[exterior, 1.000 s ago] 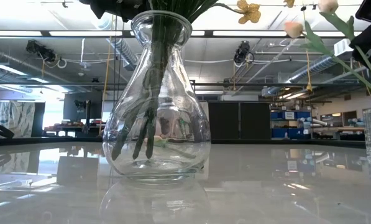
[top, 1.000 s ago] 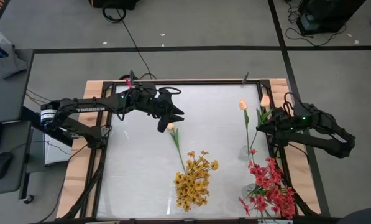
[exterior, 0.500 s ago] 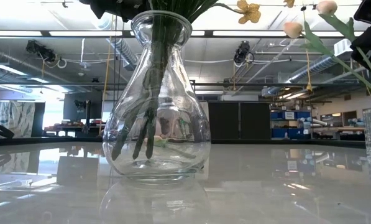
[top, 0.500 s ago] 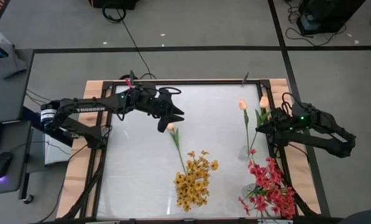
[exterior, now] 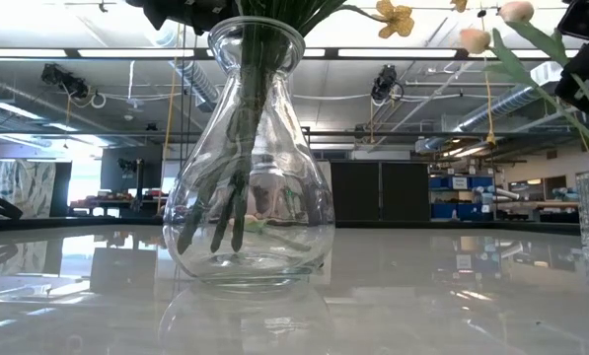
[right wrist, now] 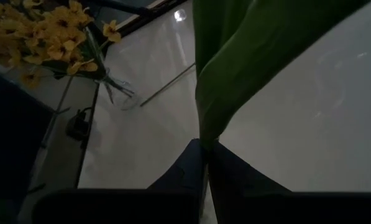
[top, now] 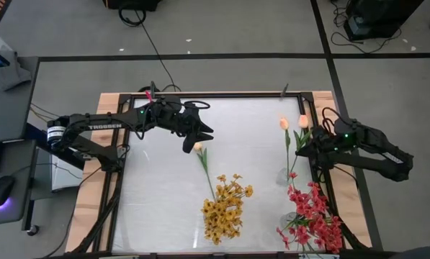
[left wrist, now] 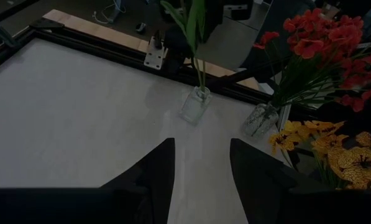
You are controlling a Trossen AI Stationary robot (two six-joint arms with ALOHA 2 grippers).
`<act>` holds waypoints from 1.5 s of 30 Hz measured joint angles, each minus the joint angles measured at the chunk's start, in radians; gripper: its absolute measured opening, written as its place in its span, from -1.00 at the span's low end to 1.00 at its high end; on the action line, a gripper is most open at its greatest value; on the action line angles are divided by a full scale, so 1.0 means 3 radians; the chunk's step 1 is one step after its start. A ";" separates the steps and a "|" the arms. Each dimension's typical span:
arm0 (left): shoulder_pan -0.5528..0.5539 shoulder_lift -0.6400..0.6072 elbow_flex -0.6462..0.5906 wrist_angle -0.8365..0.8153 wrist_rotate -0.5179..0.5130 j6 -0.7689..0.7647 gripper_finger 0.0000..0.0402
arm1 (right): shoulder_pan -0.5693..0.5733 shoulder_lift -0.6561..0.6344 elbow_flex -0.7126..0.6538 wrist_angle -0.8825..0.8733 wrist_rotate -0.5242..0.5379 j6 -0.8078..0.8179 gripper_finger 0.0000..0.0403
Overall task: Sort flowers into vase by color
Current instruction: Put the top light pink flower into the top transparent vase
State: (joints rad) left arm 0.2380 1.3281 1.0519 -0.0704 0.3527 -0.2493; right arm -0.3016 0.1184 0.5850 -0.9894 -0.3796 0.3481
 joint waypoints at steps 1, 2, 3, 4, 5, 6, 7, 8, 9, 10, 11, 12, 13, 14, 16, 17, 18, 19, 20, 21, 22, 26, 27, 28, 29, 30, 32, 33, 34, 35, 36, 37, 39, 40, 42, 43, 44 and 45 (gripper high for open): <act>0.0000 0.0000 0.0000 0.0000 0.0000 0.0001 -0.20 | 0.0000 0.0013 0.0000 0.0001 -0.0040 0.0002 -0.86; -0.0001 0.0000 0.0000 0.0000 0.0000 0.0001 -0.20 | 0.0000 0.0031 0.0000 0.0000 -0.0065 0.0020 -0.86; 0.0001 0.0000 0.0000 0.0000 0.0000 0.0000 -0.20 | 0.0000 0.0049 0.0000 0.0000 -0.0087 0.0045 -0.86; 0.0001 0.0000 0.0000 0.0000 0.0000 0.0000 -0.20 | 0.0000 0.0063 0.0000 0.0000 -0.0104 0.0058 -0.86; 0.0000 0.0000 0.0000 0.0000 0.0000 0.0001 -0.20 | 0.0000 0.0077 0.0000 0.0000 -0.0121 0.0061 -0.86; 0.0000 0.0000 0.0000 0.0000 0.0000 0.0000 -0.20 | 0.0000 0.0090 0.0000 0.0001 -0.0134 0.0062 -0.86; 0.0000 0.0000 0.0000 0.0000 0.0000 0.0000 -0.20 | 0.0000 0.0100 0.0000 0.0001 -0.0140 0.0063 -0.86; -0.0001 0.0000 0.0000 -0.0001 0.0001 0.0000 -0.20 | 0.0000 0.0111 0.0000 0.0001 -0.0149 0.0064 -0.86; 0.0000 0.0000 0.0000 0.0000 0.0000 0.0000 -0.20 | 0.0000 0.0121 0.0000 0.0001 -0.0164 0.0064 -0.86; 0.0000 0.0000 0.0000 0.0000 0.0000 0.0000 -0.20 | 0.0000 0.0132 0.0000 0.0003 -0.0189 0.0064 -0.86; 0.0000 0.0000 0.0000 0.0000 0.0000 0.0000 -0.20 | 0.0000 0.0144 0.0000 0.0006 -0.0214 0.0064 -0.86; -0.0001 0.0000 0.0000 0.0000 0.0000 0.0000 -0.20 | 0.0000 0.0155 0.0000 0.0007 -0.0236 0.0064 -0.86; 0.0000 0.0000 0.0000 0.0000 0.0000 0.0000 -0.20 | 0.0000 0.0163 0.0000 0.0010 -0.0265 0.0065 -0.86; 0.0000 0.0000 0.0000 0.0000 0.0000 0.0000 -0.20 | 0.0000 0.0172 0.0000 0.0018 -0.0285 0.0065 -0.86; 0.0000 0.0000 0.0000 0.0000 0.0000 0.0000 -0.20 | 0.0000 0.0182 0.0000 0.0026 -0.0292 0.0065 -0.86; -0.0001 0.0000 0.0000 0.0000 0.0001 0.0000 -0.20 | 0.0000 0.0182 0.0000 0.0024 -0.0292 0.0065 -0.86; -0.0001 0.0000 0.0000 0.0000 0.0000 0.0000 -0.20 | 0.0000 0.0181 0.0000 0.0027 -0.0292 0.0067 -0.86; 0.0001 0.0000 0.0000 0.0000 0.0000 0.0001 -0.20 | 0.0000 0.0181 0.0000 0.0027 -0.0292 0.0085 -0.86; 0.0001 0.0000 0.0000 0.0000 0.0000 0.0000 -0.20 | 0.0000 0.0182 0.0000 0.0027 -0.0291 0.0100 -0.86; -0.0001 0.0000 0.0000 0.0000 0.0001 0.0000 -0.20 | 0.0000 0.0182 0.0000 0.0027 -0.0289 0.0122 -0.85; -0.0001 0.0000 0.0000 0.0000 0.0001 0.0001 -0.20 | 0.0000 0.0181 0.0000 0.0027 -0.0289 0.0137 -0.85; 0.0000 0.0000 0.0000 0.0000 0.0000 0.0001 -0.20 | 0.0000 0.0181 0.0000 0.0031 -0.0276 0.0144 -0.79; 0.0000 0.0000 0.0000 0.0000 0.0001 0.0000 -0.20 | 0.0000 0.0181 0.0000 0.0043 -0.0263 0.0151 -0.78; 0.0000 0.0000 0.0000 0.0000 0.0000 0.0000 -0.20 | 0.0000 0.0181 0.0000 0.0060 -0.0258 0.0151 -0.76; -0.0001 0.0000 0.0000 0.0000 0.0000 0.0000 -0.20 | 0.0000 0.0181 0.0000 0.0076 -0.0258 0.0151 -0.74; 0.0001 0.0000 0.0000 0.0000 0.0000 0.0001 -0.20 | 0.0000 0.0181 0.0000 0.0086 -0.0258 0.0151 -0.72; 0.0000 0.0000 0.0000 0.0000 0.0000 0.0001 -0.20 | 0.0000 0.0181 0.0000 0.0088 -0.0259 0.0154 -0.68; 0.0000 0.0000 0.0000 0.0000 0.0000 0.0001 -0.20 | 0.0000 0.0181 0.0000 0.0088 -0.0261 0.0167 -0.67; 0.0000 0.0000 0.0000 0.0000 0.0000 0.0000 -0.20 | 0.0000 0.0180 0.0000 0.0088 -0.0262 0.0175 -0.65; 0.0001 0.0000 0.0000 0.0000 0.0001 0.0000 -0.20 | 0.0000 0.0180 0.0000 0.0088 -0.0276 0.0179 -0.63; 0.0000 0.0000 0.0000 0.0000 0.0000 0.0001 -0.20 | 0.0000 0.0181 0.0000 0.0088 -0.0297 0.0189 -0.62; 0.0001 0.0000 0.0000 0.0000 0.0000 0.0000 -0.20 | 0.0000 0.0180 0.0000 0.0089 -0.0309 0.0205 -0.60; -0.0001 0.0000 0.0000 0.0000 0.0001 0.0000 -0.20 | 0.0000 0.0180 0.0000 0.0090 -0.0312 0.0234 -0.57; 0.0000 0.0000 0.0000 0.0000 0.0000 0.0000 -0.20 | 0.0000 0.0180 0.0000 0.0091 -0.0317 0.0239 -0.55; 0.0000 0.0000 0.0000 0.0000 0.0000 0.0000 -0.20 | 0.0000 0.0178 0.0000 0.0092 -0.0325 0.0243 -0.50; 0.0000 0.0000 0.0000 0.0000 0.0000 0.0001 -0.20 | 0.0000 0.0178 0.0000 0.0096 -0.0325 0.0257 -0.48; -0.0001 0.0000 0.0000 0.0000 0.0000 0.0000 -0.20 | 0.0000 0.0178 0.0000 0.0101 -0.0325 0.0264 -0.46; 0.0000 0.0000 0.0000 0.0000 0.0000 0.0000 -0.20 | 0.0000 0.0178 0.0000 0.0103 -0.0325 0.0265 -0.43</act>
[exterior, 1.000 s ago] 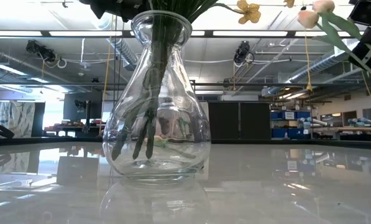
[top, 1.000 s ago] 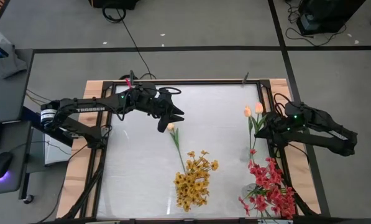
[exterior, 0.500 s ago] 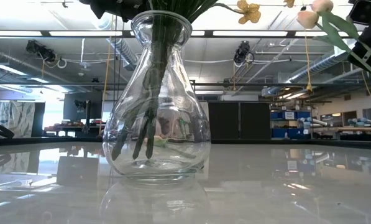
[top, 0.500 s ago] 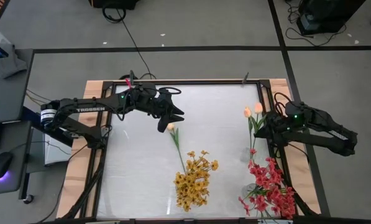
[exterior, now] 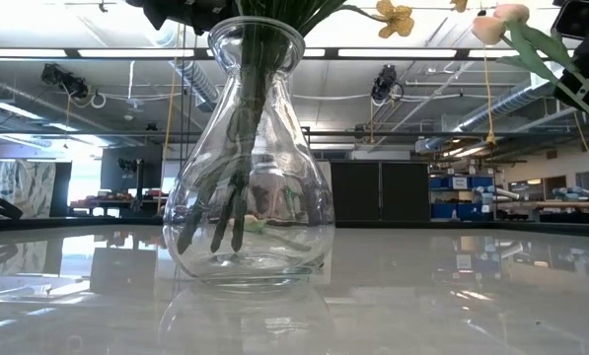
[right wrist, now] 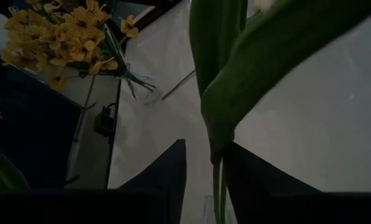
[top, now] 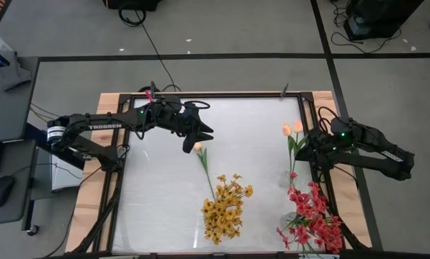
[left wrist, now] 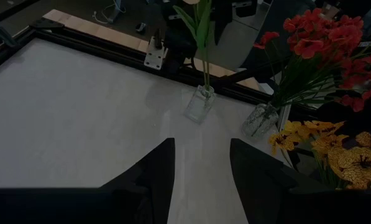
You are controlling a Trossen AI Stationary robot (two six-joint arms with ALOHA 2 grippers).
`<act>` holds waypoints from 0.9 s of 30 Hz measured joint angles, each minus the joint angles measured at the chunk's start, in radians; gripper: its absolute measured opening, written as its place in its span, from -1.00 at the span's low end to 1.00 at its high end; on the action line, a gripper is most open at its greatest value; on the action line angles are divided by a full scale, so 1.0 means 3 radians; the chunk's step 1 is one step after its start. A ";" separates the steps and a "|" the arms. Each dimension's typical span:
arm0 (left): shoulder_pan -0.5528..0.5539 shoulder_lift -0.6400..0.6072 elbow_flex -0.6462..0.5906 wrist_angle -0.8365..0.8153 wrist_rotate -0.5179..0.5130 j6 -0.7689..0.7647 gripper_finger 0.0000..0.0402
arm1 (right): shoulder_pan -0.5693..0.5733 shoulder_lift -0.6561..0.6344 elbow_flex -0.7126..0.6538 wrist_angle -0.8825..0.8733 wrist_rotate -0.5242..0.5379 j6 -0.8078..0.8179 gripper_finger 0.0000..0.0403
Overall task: Sort flowers into vase by color
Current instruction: Put the top light pink flower into the top transparent vase
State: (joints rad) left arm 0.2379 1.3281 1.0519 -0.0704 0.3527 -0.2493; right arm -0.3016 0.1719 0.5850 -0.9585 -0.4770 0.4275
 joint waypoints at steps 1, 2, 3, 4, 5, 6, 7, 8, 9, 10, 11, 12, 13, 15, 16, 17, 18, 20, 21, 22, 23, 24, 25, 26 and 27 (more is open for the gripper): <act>0.0000 0.0000 0.0000 0.0000 0.0000 0.0001 -0.20 | 0.0000 0.0000 0.0000 -0.0001 0.0000 0.0001 -0.41; 0.0001 0.0000 0.0000 0.0000 0.0000 0.0000 -0.20 | 0.0000 0.0000 0.0000 -0.0001 -0.0001 0.0001 -0.38; 0.0000 0.0000 0.0000 0.0000 0.0000 0.0000 -0.20 | 0.0000 0.0000 0.0000 -0.0001 0.0000 0.0001 -0.35; 0.0000 0.0000 0.0000 0.0000 0.0000 0.0001 -0.20 | 0.0000 0.0000 0.0000 -0.0001 0.0001 0.0001 -0.32; 0.0000 0.0000 0.0000 0.0000 0.0000 0.0001 -0.20 | 0.0000 0.0000 0.0000 -0.0002 0.0001 0.0001 -0.30; 0.0000 0.0000 0.0000 0.0000 0.0000 0.0000 -0.20 | 0.0000 0.0000 0.0000 -0.0003 0.0001 0.0001 -0.27; 0.0000 0.0000 0.0000 0.0000 0.0001 0.0000 -0.20 | 0.0000 0.0000 0.0000 -0.0004 0.0001 0.0002 -0.24; 0.0000 0.0000 0.0000 0.0000 0.0000 0.0001 -0.20 | 0.0000 0.0000 0.0000 -0.0010 0.0003 0.0001 -0.21; 0.0000 0.0000 0.0000 0.0000 0.0000 0.0000 -0.20 | 0.0000 0.0000 0.0000 -0.0023 0.0003 0.0001 -0.18; 0.0000 0.0000 0.0000 0.0000 0.0000 0.0000 -0.20 | 0.0000 0.0000 0.0000 -0.0040 0.0003 0.0002 -0.15; 0.0001 0.0000 0.0000 0.0000 0.0000 0.0000 -0.20 | 0.0000 0.0000 0.0000 -0.0054 0.0003 0.0002 -0.12; 0.0000 0.0000 0.0000 0.0000 0.0000 0.0000 -0.20 | 0.0000 0.0000 0.0000 -0.0066 0.0003 0.0002 -0.10; 0.0000 0.0000 0.0000 0.0000 0.0000 0.0000 -0.20 | 0.0000 0.0000 0.0000 -0.0071 0.0001 0.0002 -0.07; 0.0000 0.0000 0.0000 0.0000 0.0001 0.0000 -0.20 | 0.0000 -0.0002 0.0000 -0.0075 0.0001 0.0002 -0.02; 0.0000 0.0000 0.0000 0.0000 0.0000 0.0000 -0.20 | 0.0000 -0.0006 0.0000 -0.0075 0.0001 0.0002 0.01; 0.0000 0.0000 0.0000 0.0000 0.0001 0.0000 -0.20 | 0.0000 -0.0009 0.0000 -0.0077 0.0001 0.0002 0.04; 0.0000 0.0000 0.0000 0.0000 0.0000 0.0001 -0.20 | 0.0000 -0.0009 0.0000 -0.0078 -0.0001 0.0002 0.06; 0.0001 0.0000 0.0000 0.0000 0.0000 0.0000 -0.20 | 0.0000 -0.0020 0.0000 -0.0079 -0.0013 0.0035 0.11; 0.0000 0.0000 0.0000 0.0000 0.0001 0.0000 -0.20 | 0.0000 -0.0032 0.0000 -0.0082 -0.0013 0.0061 0.13; 0.0001 0.0000 0.0000 0.0000 0.0000 0.0000 -0.20 | 0.0000 -0.0042 0.0001 -0.0091 -0.0016 0.0082 0.15; 0.0000 0.0000 0.0000 0.0001 0.0000 0.0000 -0.20 | 0.0000 -0.0051 0.0001 -0.0108 -0.0025 0.0098 0.16; 0.0000 0.0000 0.0000 0.0000 0.0000 0.0000 -0.20 | 0.0000 -0.0065 0.0001 -0.0136 -0.0027 0.0118 0.17; 0.0000 0.0000 0.0000 0.0000 0.0000 0.0000 -0.20 | 0.0000 -0.0081 0.0001 -0.0156 -0.0025 0.0135 0.18; 0.0000 0.0000 0.0000 0.0000 0.0000 0.0000 -0.20 | 0.0000 -0.0097 0.0001 -0.0162 -0.0024 0.0151 0.18; 0.0000 0.0000 0.0000 0.0000 0.0000 0.0000 -0.20 | 0.0000 -0.0105 0.0001 -0.0170 -0.0024 0.0160 0.18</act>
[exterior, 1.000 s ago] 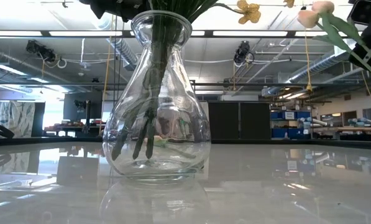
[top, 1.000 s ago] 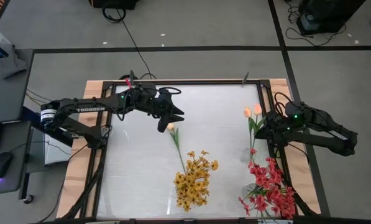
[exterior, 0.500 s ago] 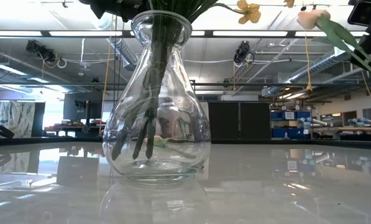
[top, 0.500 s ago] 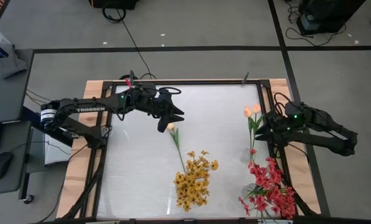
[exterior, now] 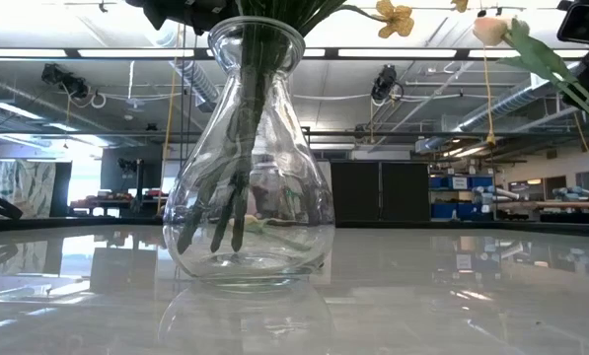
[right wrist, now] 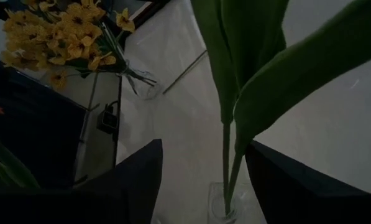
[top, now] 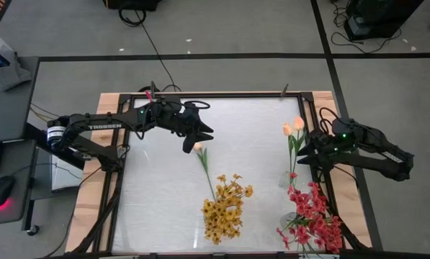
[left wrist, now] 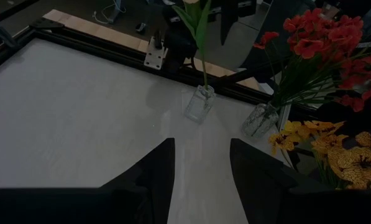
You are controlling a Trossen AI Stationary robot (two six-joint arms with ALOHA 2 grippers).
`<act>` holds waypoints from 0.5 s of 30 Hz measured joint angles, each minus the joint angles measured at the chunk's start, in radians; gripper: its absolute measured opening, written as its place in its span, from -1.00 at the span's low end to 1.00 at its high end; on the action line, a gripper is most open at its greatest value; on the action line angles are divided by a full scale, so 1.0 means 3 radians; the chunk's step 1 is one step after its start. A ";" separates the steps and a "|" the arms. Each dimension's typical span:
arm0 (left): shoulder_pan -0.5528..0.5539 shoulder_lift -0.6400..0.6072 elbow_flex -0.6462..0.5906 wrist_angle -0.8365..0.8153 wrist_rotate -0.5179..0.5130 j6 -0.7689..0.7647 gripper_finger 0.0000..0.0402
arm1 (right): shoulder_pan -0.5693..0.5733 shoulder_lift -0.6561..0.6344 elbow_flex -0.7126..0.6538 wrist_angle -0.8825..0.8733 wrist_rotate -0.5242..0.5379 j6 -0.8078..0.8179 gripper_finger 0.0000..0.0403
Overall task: Sort flowers into vase by color
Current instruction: Put the top light pink flower into the top transparent vase, then put the light pink flower into the top transparent vase
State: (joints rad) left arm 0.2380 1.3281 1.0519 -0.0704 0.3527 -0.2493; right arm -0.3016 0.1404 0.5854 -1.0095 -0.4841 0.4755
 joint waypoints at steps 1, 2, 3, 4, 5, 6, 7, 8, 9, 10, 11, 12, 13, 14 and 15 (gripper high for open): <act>0.0000 0.0000 0.0000 0.0000 0.0000 0.0000 -0.20 | 0.0000 -0.0007 0.0000 -0.0012 0.0001 0.0002 0.18; 0.0000 0.0000 0.0000 0.0000 0.0000 0.0001 -0.20 | 0.0000 -0.0015 0.0000 -0.0023 0.0001 0.0006 0.19; 0.0000 0.0000 0.0000 0.0000 0.0000 0.0000 -0.20 | 0.0000 -0.0022 0.0000 -0.0031 0.0001 0.0014 0.19; 0.0000 0.0000 0.0000 0.0000 0.0000 0.0000 -0.20 | 0.0000 -0.0028 0.0000 -0.0044 0.0001 0.0014 0.19; 0.0000 0.0000 0.0000 0.0000 0.0000 0.0000 -0.20 | 0.0000 -0.0038 0.0000 -0.0065 0.0002 0.0014 0.19; 0.0000 0.0000 0.0000 0.0000 0.0000 0.0000 -0.20 | 0.0000 -0.0045 0.0000 -0.0072 0.0001 0.0015 0.19; 0.0001 0.0000 0.0000 0.0000 0.0000 0.0001 -0.20 | 0.0000 -0.0046 0.0006 -0.0070 0.0000 0.0014 0.19; 0.0000 0.0000 0.0000 0.0000 0.0000 0.0001 -0.20 | 0.0000 -0.0044 0.0019 -0.0075 0.0005 0.0013 0.19; 0.0000 0.0000 0.0000 0.0000 0.0000 0.0000 -0.20 | 0.0000 -0.0044 0.0040 -0.0093 0.0025 0.0012 0.19; 0.0000 0.0000 0.0000 0.0000 0.0000 0.0000 -0.20 | 0.0000 -0.0045 0.0060 -0.0110 0.0048 0.0010 0.19; 0.0000 0.0000 0.0000 0.0001 0.0000 0.0001 -0.20 | 0.0000 -0.0045 0.0071 -0.0126 0.0063 0.0009 0.19; 0.0000 0.0000 0.0000 0.0000 0.0000 0.0000 -0.20 | 0.0000 -0.0045 0.0081 -0.0156 0.0072 0.0008 0.19; 0.0001 0.0000 0.0000 0.0000 0.0000 0.0000 -0.20 | 0.0000 -0.0045 0.0097 -0.0209 0.0092 0.0005 0.19; 0.0000 0.0000 0.0000 0.0000 0.0000 0.0001 -0.20 | 0.0000 -0.0045 0.0119 -0.0250 0.0118 0.0001 0.19; 0.0000 0.0000 0.0000 0.0001 0.0000 0.0000 -0.20 | 0.0000 -0.0045 0.0141 -0.0274 0.0134 -0.0005 0.19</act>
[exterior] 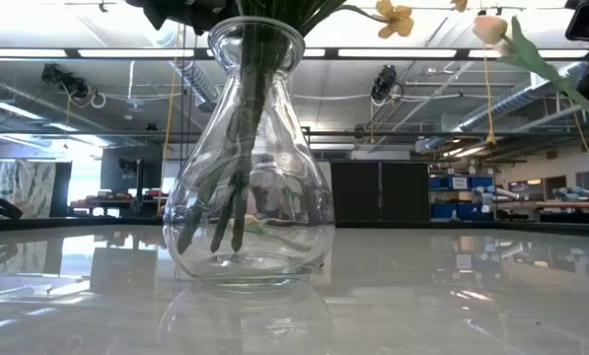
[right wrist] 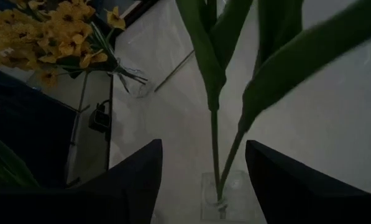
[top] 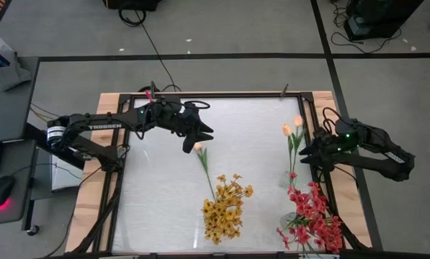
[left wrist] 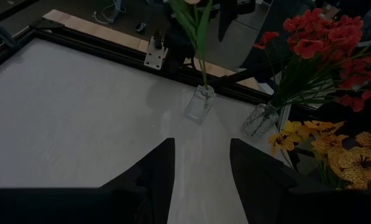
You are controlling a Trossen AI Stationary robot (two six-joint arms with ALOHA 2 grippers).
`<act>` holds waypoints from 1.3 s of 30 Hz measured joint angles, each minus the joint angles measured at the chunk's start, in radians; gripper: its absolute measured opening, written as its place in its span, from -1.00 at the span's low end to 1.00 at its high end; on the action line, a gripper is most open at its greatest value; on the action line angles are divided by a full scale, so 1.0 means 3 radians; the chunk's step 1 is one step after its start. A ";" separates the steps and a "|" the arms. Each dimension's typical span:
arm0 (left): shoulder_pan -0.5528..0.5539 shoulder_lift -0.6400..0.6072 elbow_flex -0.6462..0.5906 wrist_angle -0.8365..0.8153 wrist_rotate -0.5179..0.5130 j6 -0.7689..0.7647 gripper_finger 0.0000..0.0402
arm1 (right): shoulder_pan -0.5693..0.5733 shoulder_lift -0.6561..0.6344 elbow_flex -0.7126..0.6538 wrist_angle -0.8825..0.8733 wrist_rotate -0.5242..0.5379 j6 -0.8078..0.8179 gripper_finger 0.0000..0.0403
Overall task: Sort flowers into vase by color
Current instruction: Put the light pink flower into the top transparent vase
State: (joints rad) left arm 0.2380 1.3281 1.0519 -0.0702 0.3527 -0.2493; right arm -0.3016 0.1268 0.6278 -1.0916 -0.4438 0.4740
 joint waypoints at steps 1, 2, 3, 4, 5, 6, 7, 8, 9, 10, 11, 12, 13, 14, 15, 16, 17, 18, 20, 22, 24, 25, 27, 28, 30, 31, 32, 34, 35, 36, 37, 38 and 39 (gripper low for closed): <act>-0.0001 0.0000 0.0000 -0.0001 0.0000 0.0000 -0.20 | 0.0000 0.0000 0.0016 -0.0021 0.0014 -0.0006 0.19; 0.0000 0.0000 0.0000 -0.0001 0.0000 0.0000 -0.20 | 0.0000 0.0000 0.0031 -0.0057 0.0035 -0.0011 0.19; 0.0000 0.0000 0.0000 -0.0001 0.0000 0.0000 -0.20 | 0.0000 0.0000 0.0046 -0.0088 0.0051 -0.0013 0.19; -0.0001 0.0000 0.0000 -0.0001 0.0000 0.0000 -0.20 | 0.0000 0.0000 0.0065 -0.0096 0.0076 -0.0014 0.19; -0.0001 0.0000 0.0000 -0.0001 0.0000 0.0000 -0.20 | 0.0000 0.0000 0.0083 -0.0097 0.0101 -0.0017 0.19; 0.0000 0.0000 0.0000 -0.0001 0.0000 0.0000 -0.20 | 0.0000 0.0000 0.0090 -0.0107 0.0114 -0.0018 0.19; -0.0001 0.0000 0.0000 -0.0001 0.0001 0.0000 -0.20 | 0.0000 0.0000 0.0090 -0.0120 0.0114 -0.0018 0.19; -0.0001 0.0000 0.0000 -0.0001 0.0000 0.0000 -0.20 | 0.0000 0.0000 0.0089 -0.0123 0.0117 -0.0018 0.19; 0.0001 0.0000 0.0000 -0.0001 0.0000 0.0001 -0.20 | 0.0000 0.0000 0.0089 -0.0122 0.0127 -0.0018 0.19; 0.0000 0.0000 0.0000 -0.0001 0.0000 0.0000 -0.20 | 0.0000 0.0000 0.0090 -0.0122 0.0135 -0.0018 0.19; 0.0000 0.0000 0.0000 -0.0001 0.0000 0.0000 -0.20 | 0.0000 0.0000 0.0089 -0.0121 0.0152 -0.0018 0.19; 0.0001 0.0000 0.0000 -0.0001 0.0000 0.0001 -0.20 | 0.0000 0.0000 0.0089 -0.0121 0.0171 -0.0019 0.19; 0.0000 0.0000 0.0000 -0.0001 0.0000 0.0001 -0.20 | 0.0000 0.0000 0.0089 -0.0121 0.0178 -0.0018 0.19; 0.0000 0.0000 0.0000 0.0001 0.0000 0.0000 -0.20 | 0.0000 0.0000 0.0089 -0.0119 0.0188 -0.0018 0.19; -0.0001 0.0000 0.0000 -0.0001 0.0000 0.0000 -0.20 | 0.0000 0.0000 0.0089 -0.0119 0.0193 -0.0019 0.19; 0.0000 0.0000 0.0000 -0.0001 0.0000 0.0001 -0.20 | 0.0000 0.0000 0.0089 -0.0119 0.0195 -0.0019 0.19; 0.0000 0.0000 0.0000 -0.0001 0.0000 0.0000 -0.20 | 0.0000 0.0000 0.0089 -0.0118 0.0200 -0.0019 0.19; 0.0001 0.0000 0.0000 -0.0001 0.0000 0.0000 -0.20 | 0.0000 0.0000 0.0089 -0.0118 0.0204 -0.0019 0.19; 0.0000 0.0000 0.0000 -0.0001 0.0000 0.0001 -0.20 | 0.0000 0.0000 0.0089 -0.0118 0.0243 -0.0019 0.19; 0.0001 0.0000 0.0000 -0.0001 0.0000 0.0000 -0.20 | 0.0000 0.0001 0.0101 -0.0122 0.0307 -0.0021 0.19; 0.0000 0.0000 0.0000 -0.0001 0.0000 0.0000 -0.20 | 0.0000 0.0001 0.0140 -0.0115 0.0393 -0.0029 0.19; 0.0000 0.0000 0.0000 -0.0001 0.0000 0.0000 -0.20 | -0.0001 0.0001 0.0158 -0.0114 0.0434 -0.0030 0.19; 0.0000 0.0000 0.0000 -0.0001 0.0000 0.0000 -0.20 | -0.0001 0.0002 0.0194 -0.0128 0.0504 -0.0030 0.19; 0.0001 0.0000 0.0000 -0.0001 0.0000 0.0000 -0.20 | 0.0000 0.0003 0.0215 -0.0138 0.0543 -0.0028 0.19; 0.0000 0.0000 0.0000 -0.0001 0.0000 0.0000 -0.20 | 0.0000 0.0003 0.0250 -0.0160 0.0604 -0.0017 0.19; 0.0000 0.0000 0.0000 -0.0001 0.0000 0.0000 -0.20 | -0.0001 0.0003 0.0264 -0.0168 0.0638 -0.0015 0.19; 0.0000 0.0000 0.0000 -0.0001 0.0000 0.0001 -0.20 | 0.0000 0.0003 0.0280 -0.0166 0.0662 -0.0009 0.19; -0.0001 0.0000 0.0000 -0.0001 0.0000 0.0000 -0.20 | -0.0001 0.0003 0.0330 -0.0155 0.0750 0.0003 0.19; -0.0001 0.0000 0.0000 -0.0001 0.0000 0.0000 -0.20 | 0.0000 0.0003 0.0360 -0.0153 0.0806 0.0006 0.19; 0.0000 0.0000 0.0000 -0.0001 0.0000 0.0001 -0.20 | 0.0000 0.0003 0.0391 -0.0156 0.0864 0.0001 0.19; 0.0001 0.0000 0.0000 -0.0001 0.0000 0.0000 -0.20 | 0.0000 0.0003 0.0424 -0.0155 0.0924 -0.0010 0.19; 0.0001 0.0000 0.0000 -0.0001 0.0001 0.0001 -0.20 | 0.0000 0.0003 0.0457 -0.0155 0.0985 -0.0016 0.18; -0.0001 0.0000 0.0000 -0.0001 0.0000 0.0001 -0.20 | 0.0000 0.0003 0.0483 -0.0156 0.1047 -0.0018 0.18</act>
State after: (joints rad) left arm 0.2379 1.3281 1.0519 -0.0704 0.3527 -0.2489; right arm -0.3016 0.1276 0.7728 -1.1385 -0.1298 0.4686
